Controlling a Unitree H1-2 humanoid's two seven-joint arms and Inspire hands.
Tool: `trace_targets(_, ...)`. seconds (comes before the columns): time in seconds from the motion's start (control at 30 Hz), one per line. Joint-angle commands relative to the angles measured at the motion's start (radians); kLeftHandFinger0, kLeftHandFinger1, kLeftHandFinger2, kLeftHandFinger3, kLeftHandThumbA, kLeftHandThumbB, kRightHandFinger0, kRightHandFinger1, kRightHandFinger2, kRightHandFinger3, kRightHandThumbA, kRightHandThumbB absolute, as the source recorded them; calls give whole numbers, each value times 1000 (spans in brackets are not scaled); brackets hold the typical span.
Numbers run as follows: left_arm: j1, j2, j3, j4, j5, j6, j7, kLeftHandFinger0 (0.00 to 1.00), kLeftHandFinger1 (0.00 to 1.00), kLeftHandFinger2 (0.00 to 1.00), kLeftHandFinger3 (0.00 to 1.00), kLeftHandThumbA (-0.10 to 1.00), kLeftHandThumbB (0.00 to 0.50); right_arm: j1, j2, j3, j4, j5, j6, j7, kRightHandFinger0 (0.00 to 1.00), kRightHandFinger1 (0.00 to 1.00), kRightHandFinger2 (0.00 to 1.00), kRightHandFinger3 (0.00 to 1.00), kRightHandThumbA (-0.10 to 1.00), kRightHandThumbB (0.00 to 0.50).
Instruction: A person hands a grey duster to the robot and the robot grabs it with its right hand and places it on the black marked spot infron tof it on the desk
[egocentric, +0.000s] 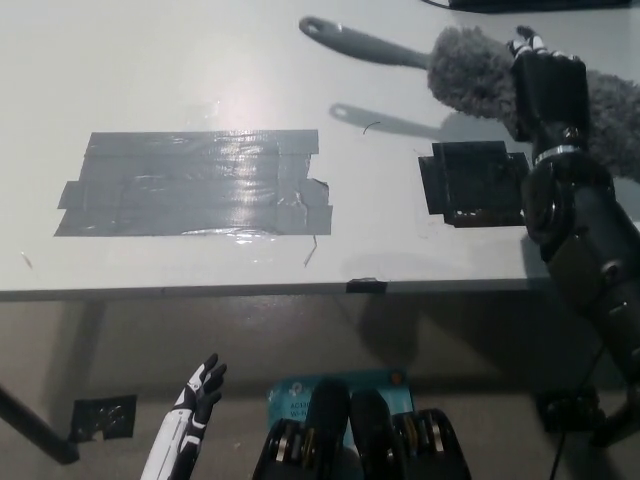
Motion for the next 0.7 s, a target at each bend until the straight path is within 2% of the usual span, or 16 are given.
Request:
trace_targets(0.0,-11,6,-2,-22,6,-37,-3,1000,1000,1000,1000,1000,182,-84,-22,-5,22,77,-127,20,31,441,842,722,-34,236)
trace_targets(0.03,-13,7,-3,-26,6,-35,-6,1000,1000,1000,1000,1000,181,-86,-19,-20,10,121,-101,143,161,580,981,916,113,279)
trace_targets(0.07,-17,7,-4,-24,6,-38,-6,1000,1000,1000,1000,1000,179,-87,-24,-23,-15,158,-79,270,482,801,1000,1000,346,325)
trace_targets(0.1,-18,7,-4,-24,7,-38,-5,1000,1000,1000,1000,1000,179,-94,-33,-19,-31,201,-64,440,1000,1000,1000,1000,509,433)
trace_targets(0.17,-22,10,-4,-24,9,-40,-6,1000,1000,1000,1000,1000,177,-104,-39,-9,-46,222,-22,573,1000,1000,1000,1000,613,495)
trace_targets(0.23,-26,11,-4,-30,6,-30,-9,1000,1000,1000,1000,1000,181,-104,-46,-8,-72,237,-5,630,1000,1000,1000,1000,621,500)
trace_targets(0.27,-30,9,-4,-30,3,-28,-10,1000,1000,1000,1000,1000,182,-108,-56,-7,-109,267,3,711,1000,1000,1000,1000,676,500)
trace_targets(0.33,-32,13,-1,-31,4,-27,-9,1000,1000,1000,1000,1000,175,-112,-70,14,-178,269,40,790,1000,1000,1000,1000,714,500)
trace_targets(0.4,-39,15,0,-27,4,-27,-10,1000,1000,1000,1000,1000,171,-117,-90,36,-286,257,109,863,1000,1000,1000,1000,700,500)
trace_targets(0.5,-41,16,-3,-25,5,-29,-12,1000,1000,1000,1000,1000,165,-117,-120,49,-399,258,123,916,1000,1000,1000,1000,689,500)
trace_targets(0.57,-41,14,-5,-25,8,-29,-11,1000,1000,1000,1000,1000,166,-119,-142,45,-492,290,156,978,1000,1000,1000,1000,685,500)
trace_targets(0.63,-37,15,-5,-29,3,-19,-16,1000,1000,1000,1000,1000,187,-129,-164,30,-578,361,199,1064,1000,1000,1000,1000,736,500)
trace_targets(0.67,-37,16,-5,-29,3,-18,-16,1000,1000,1000,1000,1000,192,-131,-170,6,-619,413,243,1097,1000,1000,1000,1000,688,500)
